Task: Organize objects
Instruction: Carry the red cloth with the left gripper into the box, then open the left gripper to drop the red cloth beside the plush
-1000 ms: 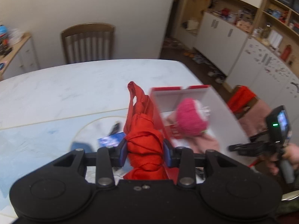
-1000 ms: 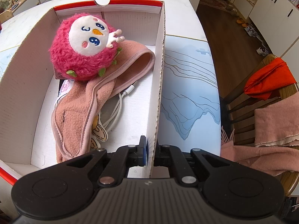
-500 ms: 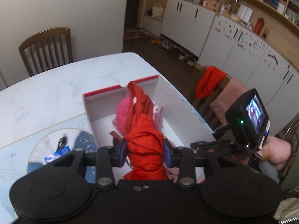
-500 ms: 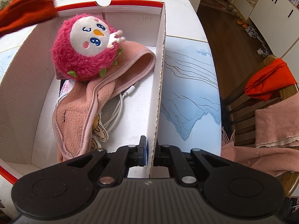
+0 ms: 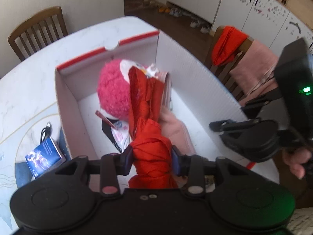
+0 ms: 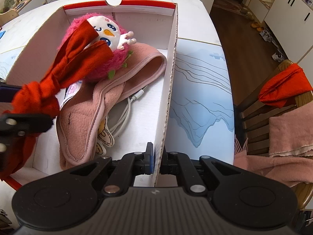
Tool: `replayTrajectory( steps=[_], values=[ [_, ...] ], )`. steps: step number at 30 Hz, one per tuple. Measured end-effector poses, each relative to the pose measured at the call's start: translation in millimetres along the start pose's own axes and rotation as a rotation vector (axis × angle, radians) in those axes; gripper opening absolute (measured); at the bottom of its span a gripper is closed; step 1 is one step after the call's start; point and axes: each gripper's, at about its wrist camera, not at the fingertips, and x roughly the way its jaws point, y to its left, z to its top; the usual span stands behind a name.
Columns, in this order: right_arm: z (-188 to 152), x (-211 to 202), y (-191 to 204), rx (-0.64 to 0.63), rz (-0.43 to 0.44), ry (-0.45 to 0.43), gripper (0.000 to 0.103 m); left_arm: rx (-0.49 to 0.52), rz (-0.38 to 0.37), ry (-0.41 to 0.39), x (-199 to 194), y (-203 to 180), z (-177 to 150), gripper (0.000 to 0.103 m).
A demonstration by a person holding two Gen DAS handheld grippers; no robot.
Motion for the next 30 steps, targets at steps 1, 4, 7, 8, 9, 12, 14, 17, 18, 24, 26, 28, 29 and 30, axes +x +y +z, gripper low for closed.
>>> replayTrajectory(
  steps=[1, 4, 7, 8, 9, 12, 14, 17, 18, 24, 26, 28, 29, 30],
  values=[
    [0, 0, 0, -0.001, 0.001, -0.001, 0.005, 0.0, 0.0, 0.009, 4, 0, 1, 0.037],
    [0, 0, 0, 0.0, 0.002, -0.002, 0.005, -0.003, 0.008, 0.033, 15, 2, 4, 0.037],
    [0, 1, 0, 0.0, 0.002, -0.001, 0.005, 0.016, 0.035, 0.059, 28, 4, 6, 0.037],
    [0, 1, 0, 0.0, 0.002, -0.001, 0.005, 0.019, 0.039, 0.071, 32, 5, 6, 0.037],
    [0, 1, 0, 0.0, 0.002, -0.002, 0.005, 0.028, 0.041, 0.083, 36, 5, 6, 0.037],
    [0, 1, 0, 0.003, 0.004, -0.002, 0.005, 0.037, 0.051, 0.106, 43, 6, 3, 0.038],
    [-1, 2, -1, 0.006, 0.007, -0.002, 0.005, 0.028, 0.039, 0.106, 43, 9, 0, 0.039],
    [-1, 3, -1, 0.009, 0.007, 0.0, 0.005, 0.024, 0.024, 0.098, 40, 12, -2, 0.041],
    [0, 4, -1, 0.009, 0.006, 0.001, 0.005, 0.023, 0.022, 0.095, 39, 13, -2, 0.042],
    [0, 5, -2, 0.013, 0.006, 0.004, 0.005, 0.053, 0.004, 0.058, 25, 14, -7, 0.054],
    [0, 5, -2, 0.012, 0.006, 0.006, 0.005, 0.061, 0.013, 0.034, 17, 12, -8, 0.068],
    [-1, 5, -2, 0.01, 0.005, 0.007, 0.005, 0.063, 0.018, -0.002, 8, 14, -10, 0.085],
    [-1, 5, -2, 0.011, 0.005, 0.008, 0.005, 0.06, 0.008, -0.015, 4, 15, -10, 0.084],
    [-1, 6, -2, 0.012, 0.005, 0.01, 0.005, 0.055, -0.002, -0.021, 0, 16, -9, 0.084]
  ],
)
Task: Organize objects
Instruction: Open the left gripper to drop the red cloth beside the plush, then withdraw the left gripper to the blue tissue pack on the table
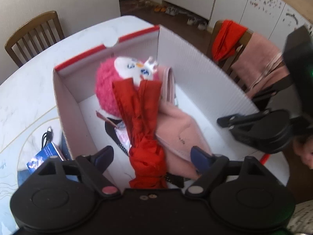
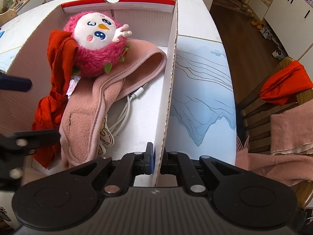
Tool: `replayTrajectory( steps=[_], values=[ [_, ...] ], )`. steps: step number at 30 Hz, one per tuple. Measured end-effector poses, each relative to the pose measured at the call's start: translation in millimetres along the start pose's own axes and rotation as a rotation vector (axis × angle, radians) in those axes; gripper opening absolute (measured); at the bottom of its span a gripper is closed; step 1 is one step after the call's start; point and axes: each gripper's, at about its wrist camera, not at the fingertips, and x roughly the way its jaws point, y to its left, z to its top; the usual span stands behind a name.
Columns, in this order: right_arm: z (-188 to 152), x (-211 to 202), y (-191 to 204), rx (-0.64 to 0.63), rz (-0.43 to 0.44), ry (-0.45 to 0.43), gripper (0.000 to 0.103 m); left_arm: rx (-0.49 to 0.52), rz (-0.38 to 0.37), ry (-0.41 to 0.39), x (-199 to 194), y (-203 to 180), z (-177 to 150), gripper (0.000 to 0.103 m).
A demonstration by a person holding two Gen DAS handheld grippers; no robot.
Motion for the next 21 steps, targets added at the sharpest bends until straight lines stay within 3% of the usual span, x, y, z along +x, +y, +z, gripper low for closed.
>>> replayTrajectory(
  steps=[7, 14, 21],
  values=[
    [-1, 1, 0, 0.01, 0.001, -0.002, 0.005, -0.033, -0.007, -0.052, -23, 2, 7, 0.087],
    [-1, -1, -1, 0.013, 0.005, 0.001, 0.005, -0.083, 0.008, -0.121, -54, 24, 1, 0.098],
    [-2, -1, -3, 0.017, -0.008, 0.0, 0.005, -0.179, 0.086, -0.18, -79, 71, -18, 0.102]
  ],
)
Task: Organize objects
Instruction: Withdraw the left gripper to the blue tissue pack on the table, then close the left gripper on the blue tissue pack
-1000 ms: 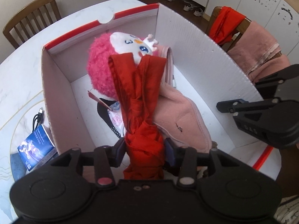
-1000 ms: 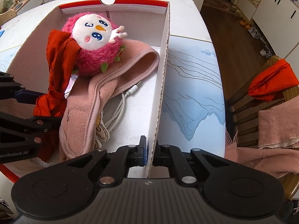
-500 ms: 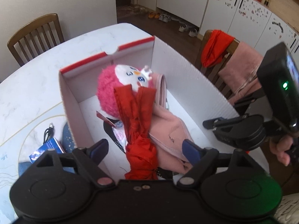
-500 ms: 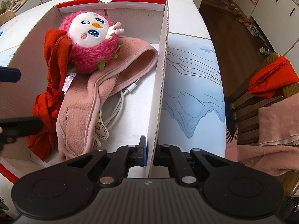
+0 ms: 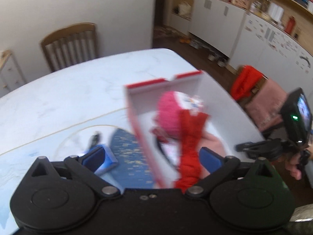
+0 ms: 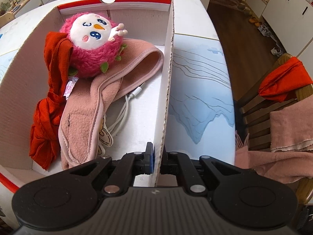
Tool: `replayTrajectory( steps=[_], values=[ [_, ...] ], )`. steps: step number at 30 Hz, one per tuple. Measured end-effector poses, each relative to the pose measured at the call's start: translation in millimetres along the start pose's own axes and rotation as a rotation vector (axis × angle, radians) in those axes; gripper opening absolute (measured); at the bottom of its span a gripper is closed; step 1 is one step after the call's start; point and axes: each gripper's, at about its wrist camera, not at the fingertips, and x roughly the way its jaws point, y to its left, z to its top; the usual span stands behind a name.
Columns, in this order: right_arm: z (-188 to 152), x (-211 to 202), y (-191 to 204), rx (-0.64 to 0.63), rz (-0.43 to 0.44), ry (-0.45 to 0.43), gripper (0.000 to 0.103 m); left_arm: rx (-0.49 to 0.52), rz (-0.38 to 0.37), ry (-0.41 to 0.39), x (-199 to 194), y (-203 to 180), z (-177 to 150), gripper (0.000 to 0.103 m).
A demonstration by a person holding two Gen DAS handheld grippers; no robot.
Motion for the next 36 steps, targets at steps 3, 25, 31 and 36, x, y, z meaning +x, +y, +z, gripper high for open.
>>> replayTrajectory(
  steps=[3, 25, 31, 36],
  values=[
    [-1, 0, -5, 0.007, -0.006, 0.004, 0.005, -0.033, 0.086, -0.01, -1, 30, -7, 0.102],
    [-5, -3, -6, 0.007, -0.018, 0.018, 0.005, -0.095, 0.224, 0.128, 91, 68, -19, 0.102],
    [-6, -4, -5, 0.012, -0.022, 0.018, 0.005, -0.121, 0.259, 0.17, 119, 72, -16, 0.102],
    [-6, -4, -5, 0.016, -0.022, 0.018, 0.005, -0.152, 0.271, 0.186, 127, 77, -16, 0.094]
  ],
)
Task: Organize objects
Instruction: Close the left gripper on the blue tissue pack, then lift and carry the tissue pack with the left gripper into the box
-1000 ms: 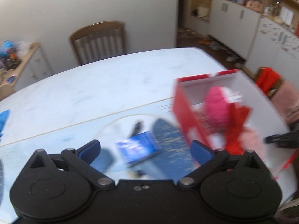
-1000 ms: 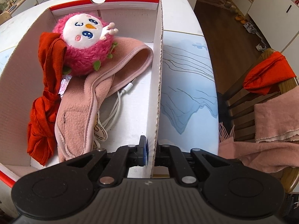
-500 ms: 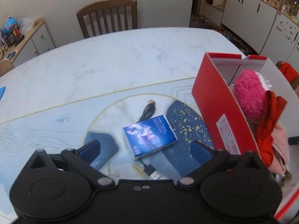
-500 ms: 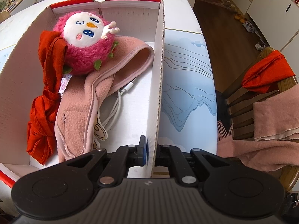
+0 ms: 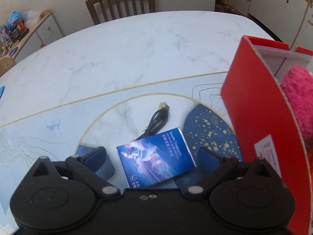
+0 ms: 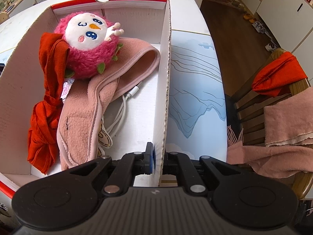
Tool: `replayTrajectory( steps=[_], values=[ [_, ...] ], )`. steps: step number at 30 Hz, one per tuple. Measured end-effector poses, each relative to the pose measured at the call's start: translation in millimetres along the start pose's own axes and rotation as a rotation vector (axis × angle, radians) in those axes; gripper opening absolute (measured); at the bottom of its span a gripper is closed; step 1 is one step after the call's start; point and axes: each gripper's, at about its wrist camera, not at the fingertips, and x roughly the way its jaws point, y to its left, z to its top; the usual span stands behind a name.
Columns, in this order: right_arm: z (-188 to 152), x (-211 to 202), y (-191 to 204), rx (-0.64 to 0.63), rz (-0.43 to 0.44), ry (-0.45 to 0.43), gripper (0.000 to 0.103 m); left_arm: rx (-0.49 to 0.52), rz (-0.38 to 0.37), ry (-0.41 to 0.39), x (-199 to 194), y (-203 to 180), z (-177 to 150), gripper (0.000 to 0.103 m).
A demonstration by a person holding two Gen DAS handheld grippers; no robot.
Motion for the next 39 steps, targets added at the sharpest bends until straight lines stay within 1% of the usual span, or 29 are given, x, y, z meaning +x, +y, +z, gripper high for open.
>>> replayTrajectory(
  steps=[3, 5, 9, 13, 16, 21, 24, 28, 30, 34, 39],
  values=[
    [0, 0, 0, 0.001, 0.0, 0.0, 0.005, 0.0, -0.009, 0.006, 2, -1, 0, 0.085],
    [0, 0, 0, 0.002, 0.001, 0.0, 0.005, -0.001, -0.016, 0.005, 2, -1, 1, 0.083],
    [0, 0, 0, 0.004, 0.002, -0.001, 0.005, 0.016, -0.04, -0.008, -8, 1, -1, 0.082],
    [0, 0, 0, 0.004, 0.002, -0.002, 0.005, 0.017, -0.057, -0.013, -26, 9, 0, 0.082],
    [0, 1, 0, 0.004, 0.003, -0.002, 0.005, 0.008, -0.086, -0.025, -45, 16, -1, 0.082],
    [0, 0, 0, 0.004, 0.002, -0.002, 0.005, 0.013, -0.133, -0.065, -79, 21, -2, 0.082],
    [0, 1, 0, 0.004, 0.004, -0.001, 0.005, 0.02, -0.166, -0.117, -103, 17, -2, 0.082],
    [0, 1, 0, 0.001, 0.003, -0.002, 0.005, 0.063, -0.23, -0.202, -134, 0, 1, 0.082],
    [0, 1, 0, 0.001, 0.004, -0.003, 0.005, 0.099, -0.252, -0.226, -145, -14, 4, 0.082],
    [-1, 2, 0, -0.003, 0.004, -0.006, 0.005, 0.177, -0.316, -0.237, -158, -46, 7, 0.082],
    [-1, 2, 0, -0.005, 0.007, -0.011, 0.005, 0.274, -0.387, -0.22, -157, -95, 5, 0.082]
  ],
)
